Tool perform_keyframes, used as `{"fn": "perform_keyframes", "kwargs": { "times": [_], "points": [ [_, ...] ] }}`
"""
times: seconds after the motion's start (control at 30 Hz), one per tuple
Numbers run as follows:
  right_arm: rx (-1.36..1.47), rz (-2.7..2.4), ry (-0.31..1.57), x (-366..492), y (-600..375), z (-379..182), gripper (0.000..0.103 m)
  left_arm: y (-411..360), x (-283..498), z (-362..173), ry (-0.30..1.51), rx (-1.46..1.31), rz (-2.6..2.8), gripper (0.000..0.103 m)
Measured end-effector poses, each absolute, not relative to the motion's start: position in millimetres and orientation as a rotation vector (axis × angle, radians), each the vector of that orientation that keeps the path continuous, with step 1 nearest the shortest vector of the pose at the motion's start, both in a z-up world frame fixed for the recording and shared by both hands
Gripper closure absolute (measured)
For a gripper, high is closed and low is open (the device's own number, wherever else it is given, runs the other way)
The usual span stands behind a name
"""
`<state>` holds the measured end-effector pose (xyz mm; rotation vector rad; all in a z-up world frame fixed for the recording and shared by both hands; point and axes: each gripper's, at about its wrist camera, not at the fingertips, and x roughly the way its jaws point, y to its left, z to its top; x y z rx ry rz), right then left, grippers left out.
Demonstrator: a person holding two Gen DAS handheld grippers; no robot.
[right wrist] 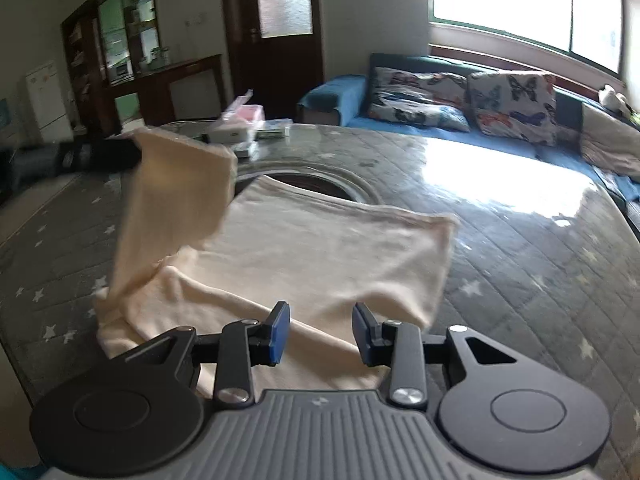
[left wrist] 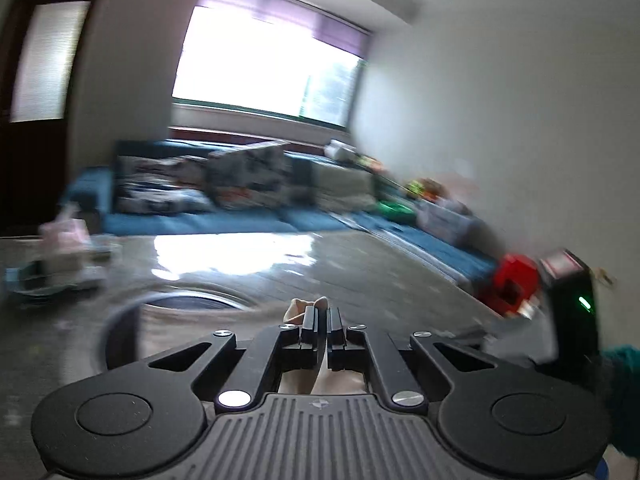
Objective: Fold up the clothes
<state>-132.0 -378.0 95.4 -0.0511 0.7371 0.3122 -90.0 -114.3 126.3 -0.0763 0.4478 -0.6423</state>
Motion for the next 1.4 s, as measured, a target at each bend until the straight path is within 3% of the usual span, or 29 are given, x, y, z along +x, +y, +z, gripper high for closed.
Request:
{"fn": "perform_keyframes", "kwargs": {
  "times": [0.3,0.43,0.57,0.8,1.0,1.2,1.4],
  "points": [
    [0.020,0.240,0.767,-138.2,-405.9,85.2,0.069,-155.0,-101.5,75.8,0.593,0.042,-0.765,0.095],
    [0.039,0.268,0.782,-139.8,-405.3,84.4,0.069,-130.5,-100.4,78.7,0.570,0.064,-0.740,0.092],
    [0.033,0.313,0.812,-140.5,-393.1,77.3,0.069,-93.0,-95.4,82.3,0.560,0.099,-0.641,0.079],
    [0.003,0.356,0.867,-137.2,-370.1,56.2,0.069,-56.3,-88.8,72.4,0.590,0.119,-0.538,0.076],
    [-0.035,0.337,0.858,-137.6,-362.4,56.7,0.099,-36.9,-85.4,67.2,0.600,0.126,-0.484,0.071],
    [-0.077,0.305,0.780,-143.7,-363.1,83.8,0.099,-22.8,-81.0,62.7,0.605,0.133,-0.442,0.072],
    [-0.092,0.257,0.841,-135.8,-365.7,67.6,0.097,-43.2,-63.6,54.5,0.627,0.126,-0.496,0.073]
  ]
}}
